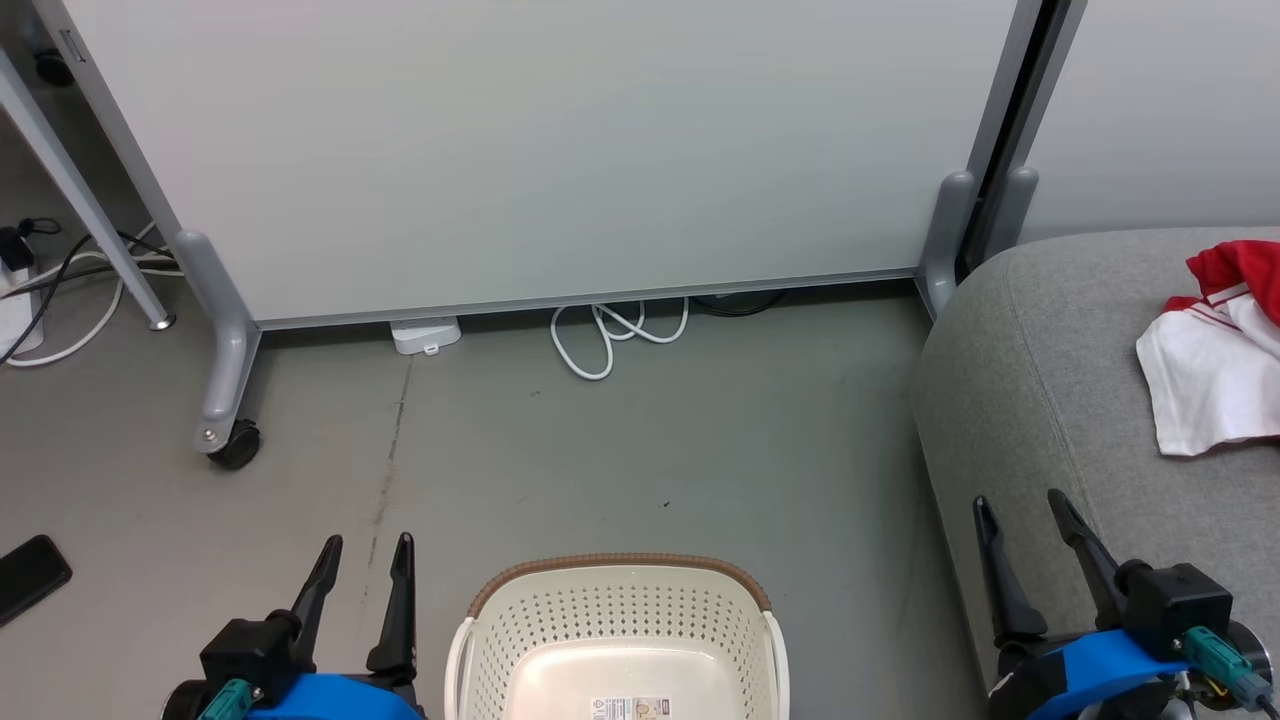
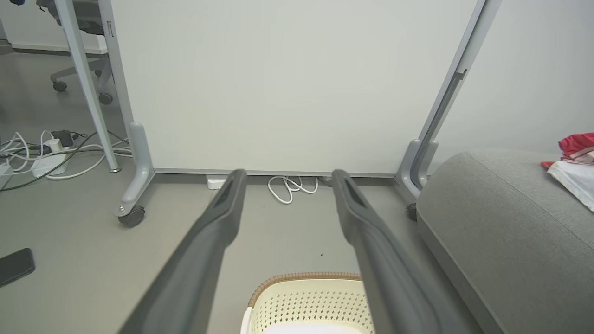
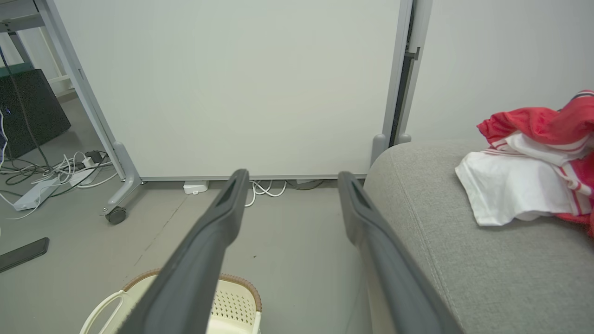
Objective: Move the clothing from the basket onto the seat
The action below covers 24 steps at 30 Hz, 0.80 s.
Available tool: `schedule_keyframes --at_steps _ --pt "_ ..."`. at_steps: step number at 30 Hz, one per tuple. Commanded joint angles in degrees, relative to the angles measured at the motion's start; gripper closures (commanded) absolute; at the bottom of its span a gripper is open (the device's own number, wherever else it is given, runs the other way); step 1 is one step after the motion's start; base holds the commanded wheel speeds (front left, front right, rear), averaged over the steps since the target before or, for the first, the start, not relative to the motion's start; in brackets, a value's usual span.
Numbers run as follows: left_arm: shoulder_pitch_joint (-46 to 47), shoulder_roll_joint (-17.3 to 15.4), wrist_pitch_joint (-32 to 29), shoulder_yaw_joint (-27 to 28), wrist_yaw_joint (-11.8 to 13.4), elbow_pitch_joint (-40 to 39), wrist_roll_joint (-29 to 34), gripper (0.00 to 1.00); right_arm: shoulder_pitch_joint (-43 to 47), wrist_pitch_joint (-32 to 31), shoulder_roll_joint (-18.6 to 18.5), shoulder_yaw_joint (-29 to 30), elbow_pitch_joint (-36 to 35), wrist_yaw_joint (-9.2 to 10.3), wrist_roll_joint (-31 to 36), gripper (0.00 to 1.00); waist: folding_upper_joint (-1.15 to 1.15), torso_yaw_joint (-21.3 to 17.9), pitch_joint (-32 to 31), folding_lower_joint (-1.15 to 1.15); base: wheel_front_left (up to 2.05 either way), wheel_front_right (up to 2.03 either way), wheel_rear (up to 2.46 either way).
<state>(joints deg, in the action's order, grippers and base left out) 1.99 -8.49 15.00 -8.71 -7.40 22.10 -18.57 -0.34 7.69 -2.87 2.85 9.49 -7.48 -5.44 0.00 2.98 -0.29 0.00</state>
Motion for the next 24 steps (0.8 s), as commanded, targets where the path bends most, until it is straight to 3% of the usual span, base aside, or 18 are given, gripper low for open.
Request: schedule_keyframes --at_steps 1,7,8,14,24 --pt "0.45 -0.09 0.27 -0.06 -0.13 0.09 0.01 0.0 0.75 -0.07 -0.04 -0.07 -0.32 -0.03 -0.31 0.0 0.0 -0.09 0.04 0.0 0.0 0.0 0.0" --pt "0.66 -0.26 0.27 -0.54 -0.13 0.77 -0.3 0.0 1.02 0.06 -0.04 -0.22 -0.11 -0.03 -0.61 0.0 0.0 -0.2 0.08 0.0 0.0 0.0 0.0" --pt "0.03 -0.03 -0.01 -0.54 0.0 0.74 -0.18 1.0 0.17 0.03 0.0 -0.22 0.04 0.0 -0.4 1.0 0.0 -0.2 0.08 0.0 0.0 0.0 0.0" --pt "-2.28 0.73 -0.41 -0.99 0.01 3.35 -0.49 1.0 0.99 -0.34 0.22 -0.19 3.2 0.0 -0.77 1.0 0.0 -0.23 0.09 0.0 0.0 0.0 0.0" --pt "-1.29 1.38 -3.3 1.26 0.0 1.73 -10.52 1.0 -0.1 -2.34 0.18 0.45 3.43 0.0 -12.55 1.0 0.0 -0.46 0.12 0.0 0.0 0.0 0.0"
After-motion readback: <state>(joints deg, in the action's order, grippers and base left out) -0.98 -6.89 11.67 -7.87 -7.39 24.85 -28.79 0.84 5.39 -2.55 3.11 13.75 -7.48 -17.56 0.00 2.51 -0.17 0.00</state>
